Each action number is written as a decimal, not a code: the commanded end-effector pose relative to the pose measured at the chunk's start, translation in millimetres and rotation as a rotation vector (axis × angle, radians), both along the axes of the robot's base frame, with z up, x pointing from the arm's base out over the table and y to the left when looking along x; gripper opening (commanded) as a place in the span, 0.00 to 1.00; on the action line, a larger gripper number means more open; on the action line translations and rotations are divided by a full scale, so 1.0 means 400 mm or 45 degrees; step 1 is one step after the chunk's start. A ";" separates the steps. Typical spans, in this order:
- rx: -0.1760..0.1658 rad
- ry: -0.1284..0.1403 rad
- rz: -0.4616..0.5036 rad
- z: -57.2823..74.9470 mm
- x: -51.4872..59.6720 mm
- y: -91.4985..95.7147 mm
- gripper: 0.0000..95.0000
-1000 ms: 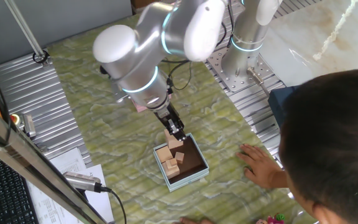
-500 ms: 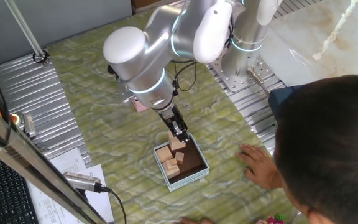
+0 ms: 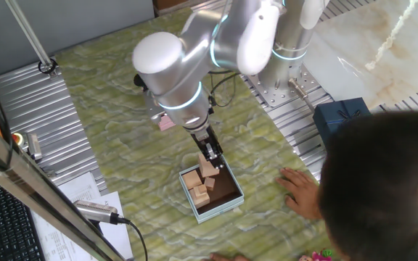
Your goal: Move an object from one box to another
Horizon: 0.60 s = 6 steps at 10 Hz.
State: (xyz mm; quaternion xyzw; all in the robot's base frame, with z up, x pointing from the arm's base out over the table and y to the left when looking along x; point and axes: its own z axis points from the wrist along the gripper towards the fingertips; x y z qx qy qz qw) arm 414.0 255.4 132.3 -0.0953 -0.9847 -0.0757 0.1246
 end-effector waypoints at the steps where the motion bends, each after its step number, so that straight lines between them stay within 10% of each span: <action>1: -0.007 -0.008 -0.002 -0.007 0.002 0.000 0.00; 6: -0.037 -0.026 -0.013 -0.049 0.009 0.014 0.00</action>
